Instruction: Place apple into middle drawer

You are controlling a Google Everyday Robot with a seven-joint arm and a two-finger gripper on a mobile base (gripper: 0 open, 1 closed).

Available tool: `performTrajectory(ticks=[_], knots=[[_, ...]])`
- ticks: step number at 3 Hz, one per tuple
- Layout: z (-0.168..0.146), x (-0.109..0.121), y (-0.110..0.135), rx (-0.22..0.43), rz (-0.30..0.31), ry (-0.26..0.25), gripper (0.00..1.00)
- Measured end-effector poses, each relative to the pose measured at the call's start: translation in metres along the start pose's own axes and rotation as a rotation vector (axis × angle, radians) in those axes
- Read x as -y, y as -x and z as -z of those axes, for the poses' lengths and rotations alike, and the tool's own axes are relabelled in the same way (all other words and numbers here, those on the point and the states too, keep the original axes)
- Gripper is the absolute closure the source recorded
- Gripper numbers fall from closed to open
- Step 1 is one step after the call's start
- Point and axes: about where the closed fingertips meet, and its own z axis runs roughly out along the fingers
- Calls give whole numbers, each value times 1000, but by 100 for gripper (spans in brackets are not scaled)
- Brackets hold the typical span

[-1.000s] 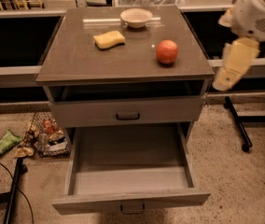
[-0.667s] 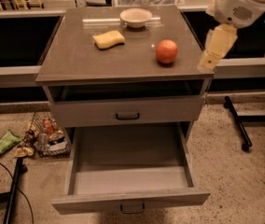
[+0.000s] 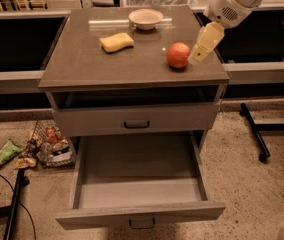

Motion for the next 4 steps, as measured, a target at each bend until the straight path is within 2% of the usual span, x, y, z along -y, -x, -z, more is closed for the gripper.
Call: performTrajectory(ticks=[1, 3, 4], knots=[[-4, 3, 0, 5, -4, 3, 0], [-56, 12, 9, 82, -48, 18, 0], [-78, 22, 11, 113, -71, 4, 0]])
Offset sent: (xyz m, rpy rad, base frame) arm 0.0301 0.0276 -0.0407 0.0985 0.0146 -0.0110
